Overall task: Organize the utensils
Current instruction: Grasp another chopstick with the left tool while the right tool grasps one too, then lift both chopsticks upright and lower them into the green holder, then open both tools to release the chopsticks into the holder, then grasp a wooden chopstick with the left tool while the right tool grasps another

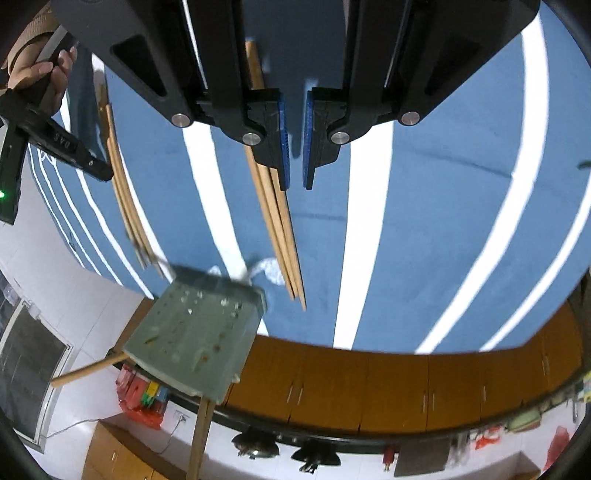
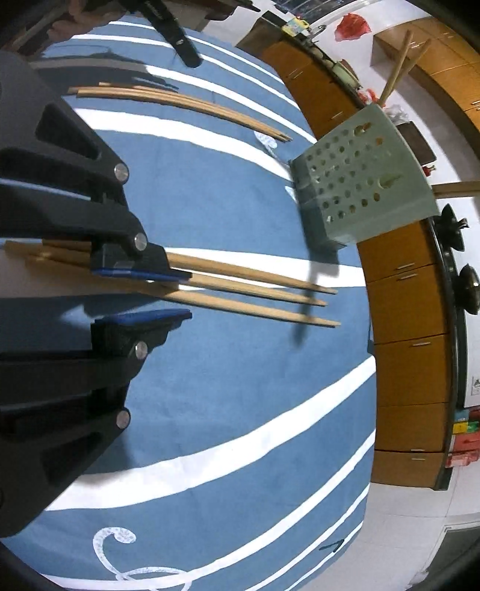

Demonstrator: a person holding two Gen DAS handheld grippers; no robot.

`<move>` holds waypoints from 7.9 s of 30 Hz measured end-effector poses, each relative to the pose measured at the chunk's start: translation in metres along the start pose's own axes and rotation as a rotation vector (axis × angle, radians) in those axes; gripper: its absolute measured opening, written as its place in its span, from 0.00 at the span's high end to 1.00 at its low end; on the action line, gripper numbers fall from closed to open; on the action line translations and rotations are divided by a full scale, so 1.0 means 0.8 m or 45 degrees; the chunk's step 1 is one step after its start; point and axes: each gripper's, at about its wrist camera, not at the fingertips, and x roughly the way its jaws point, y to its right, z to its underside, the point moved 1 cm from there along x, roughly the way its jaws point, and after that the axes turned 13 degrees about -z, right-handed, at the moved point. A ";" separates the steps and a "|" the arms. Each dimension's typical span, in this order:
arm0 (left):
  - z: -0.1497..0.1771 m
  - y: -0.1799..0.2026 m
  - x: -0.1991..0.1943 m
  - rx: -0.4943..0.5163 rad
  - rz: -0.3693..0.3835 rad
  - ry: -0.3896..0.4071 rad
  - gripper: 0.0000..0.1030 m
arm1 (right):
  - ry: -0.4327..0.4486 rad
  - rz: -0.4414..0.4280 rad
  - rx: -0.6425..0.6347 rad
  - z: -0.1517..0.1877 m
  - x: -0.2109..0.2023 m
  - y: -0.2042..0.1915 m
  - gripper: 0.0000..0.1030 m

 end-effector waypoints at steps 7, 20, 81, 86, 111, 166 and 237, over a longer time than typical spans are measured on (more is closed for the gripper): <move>0.014 0.008 0.010 0.005 0.042 -0.033 0.93 | 0.070 0.136 0.062 -0.004 -0.015 0.033 0.92; 0.025 0.028 0.019 0.099 -0.029 -0.034 0.92 | 0.068 0.157 0.004 -0.002 -0.016 0.030 0.92; 0.010 -0.039 0.027 0.001 -0.186 0.002 0.92 | 0.075 0.231 -0.031 -0.006 -0.018 0.044 0.91; 0.010 -0.039 0.026 0.001 -0.186 0.002 0.92 | 0.074 0.232 -0.031 -0.006 -0.018 0.044 0.91; 0.027 -0.033 0.010 0.080 -0.202 0.002 0.93 | 0.067 0.182 -0.017 0.020 -0.043 0.040 0.92; -0.224 0.080 -0.111 -0.004 0.110 0.641 0.93 | 0.716 -0.198 -0.283 -0.238 -0.142 -0.122 0.89; 0.027 0.016 0.011 0.119 -0.182 0.009 0.93 | 0.053 0.177 -0.085 0.011 -0.022 0.010 0.92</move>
